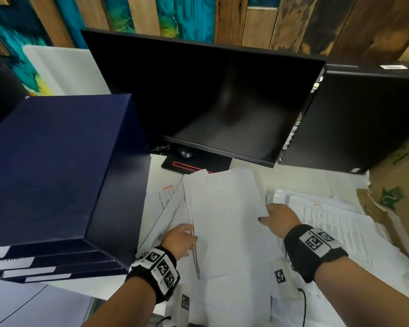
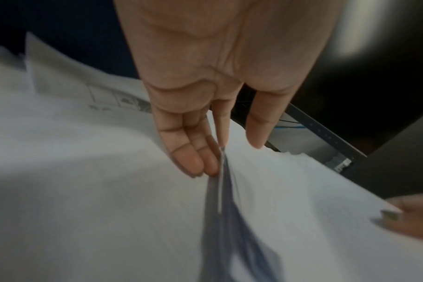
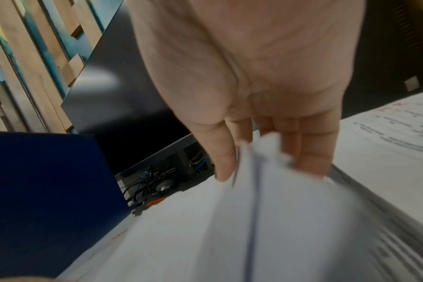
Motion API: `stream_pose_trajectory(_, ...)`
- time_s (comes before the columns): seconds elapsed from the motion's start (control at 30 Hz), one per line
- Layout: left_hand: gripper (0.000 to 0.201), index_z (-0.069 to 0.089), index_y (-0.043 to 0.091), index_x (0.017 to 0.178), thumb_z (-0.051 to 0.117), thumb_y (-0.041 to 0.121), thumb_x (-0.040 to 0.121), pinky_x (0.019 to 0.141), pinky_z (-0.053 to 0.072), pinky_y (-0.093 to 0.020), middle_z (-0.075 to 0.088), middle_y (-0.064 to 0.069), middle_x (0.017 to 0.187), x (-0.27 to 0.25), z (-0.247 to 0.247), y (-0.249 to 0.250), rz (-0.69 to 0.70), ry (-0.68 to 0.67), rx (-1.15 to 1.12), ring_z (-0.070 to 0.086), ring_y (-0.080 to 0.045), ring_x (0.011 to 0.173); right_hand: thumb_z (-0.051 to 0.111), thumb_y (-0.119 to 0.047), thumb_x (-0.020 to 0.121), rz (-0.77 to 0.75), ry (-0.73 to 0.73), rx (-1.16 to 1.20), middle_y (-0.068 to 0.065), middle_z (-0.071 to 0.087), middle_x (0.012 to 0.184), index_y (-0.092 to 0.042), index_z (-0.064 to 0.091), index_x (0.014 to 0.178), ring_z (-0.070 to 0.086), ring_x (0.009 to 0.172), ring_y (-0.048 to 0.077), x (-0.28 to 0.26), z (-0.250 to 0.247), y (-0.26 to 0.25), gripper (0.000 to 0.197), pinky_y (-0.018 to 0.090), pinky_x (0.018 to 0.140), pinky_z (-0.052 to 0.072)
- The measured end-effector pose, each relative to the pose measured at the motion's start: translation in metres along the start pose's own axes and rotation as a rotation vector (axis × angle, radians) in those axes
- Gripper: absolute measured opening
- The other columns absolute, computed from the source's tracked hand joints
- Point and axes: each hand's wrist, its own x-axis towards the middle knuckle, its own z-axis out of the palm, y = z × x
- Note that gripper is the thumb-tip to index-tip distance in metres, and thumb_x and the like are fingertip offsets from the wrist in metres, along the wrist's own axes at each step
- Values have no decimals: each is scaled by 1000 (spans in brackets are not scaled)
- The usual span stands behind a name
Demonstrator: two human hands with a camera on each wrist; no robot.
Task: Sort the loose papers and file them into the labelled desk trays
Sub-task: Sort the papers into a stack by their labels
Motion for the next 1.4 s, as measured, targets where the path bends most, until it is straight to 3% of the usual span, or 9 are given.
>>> stream_pose_trajectory(0.17,89,18,39,141,71,3,79,52,56,-34,66,-13,77,-6,9,-5,54,36,-172,63,-26,64,51,-21,91,-13,76,-34,16,56,120,-8,59,118,55,109,30,-9,4,7,31,30,84,43)
stream_pose_trajectory(0.27,71,30,44,131,68,10,81,43,44,-25,58,-8,59,-8,10,-2,116,13,2,53,-18,45,49,-21,93,-39,24,-16,11,58,118,-9,59,120,56,110,27,-13,-1,5,31,27,84,43)
stream_pose_trajectory(0.4,33,62,20,120,59,10,88,46,39,-17,56,1,71,-16,12,3,129,-80,119,46,-9,48,49,-16,94,-27,14,64,6,57,128,-17,41,141,58,112,26,-22,-9,2,47,26,90,45)
stream_pose_trajectory(0.5,30,68,15,113,55,3,88,47,38,-13,66,-1,99,-25,10,13,142,-68,72,49,-6,55,51,-5,90,-4,-56,375,14,66,100,-32,23,147,68,72,27,-30,-12,3,69,35,68,58)
stream_pose_trajectory(0.67,35,75,15,91,48,-5,82,76,47,-22,70,-6,100,-34,-9,37,155,87,-243,61,-20,93,39,7,89,-18,-196,670,16,62,77,-5,67,111,61,57,27,-33,-26,6,38,42,74,56)
stream_pose_trajectory(0.83,29,71,3,94,44,-2,83,63,50,-26,68,-15,93,-46,-26,68,217,90,-596,61,-26,77,60,17,78,-330,-192,546,-3,65,120,-21,66,118,62,107,18,-38,-31,13,55,23,91,52)
stream_pose_trajectory(1.03,38,62,-6,100,30,11,88,48,48,-26,56,-22,74,-56,-31,86,390,89,-749,55,-25,50,68,-14,83,-396,238,670,-4,65,79,-21,68,72,58,68,-2,-45,-46,-9,13,7,65,39)
stream_pose_trajectory(1.23,34,58,10,100,36,-4,79,70,46,-31,63,-11,90,-53,-39,86,510,271,-602,60,-26,84,55,-25,93,-474,419,901,-5,66,100,-25,64,91,63,92,13,-53,-83,-30,10,19,74,47)
stream_pose_trajectory(1.4,67,47,33,130,43,-7,76,99,38,-32,50,1,134,-50,-38,84,486,125,-327,44,-17,128,50,-22,96,-511,361,1162,1,70,110,-15,63,113,66,104,17,-57,-100,-38,23,37,91,51)
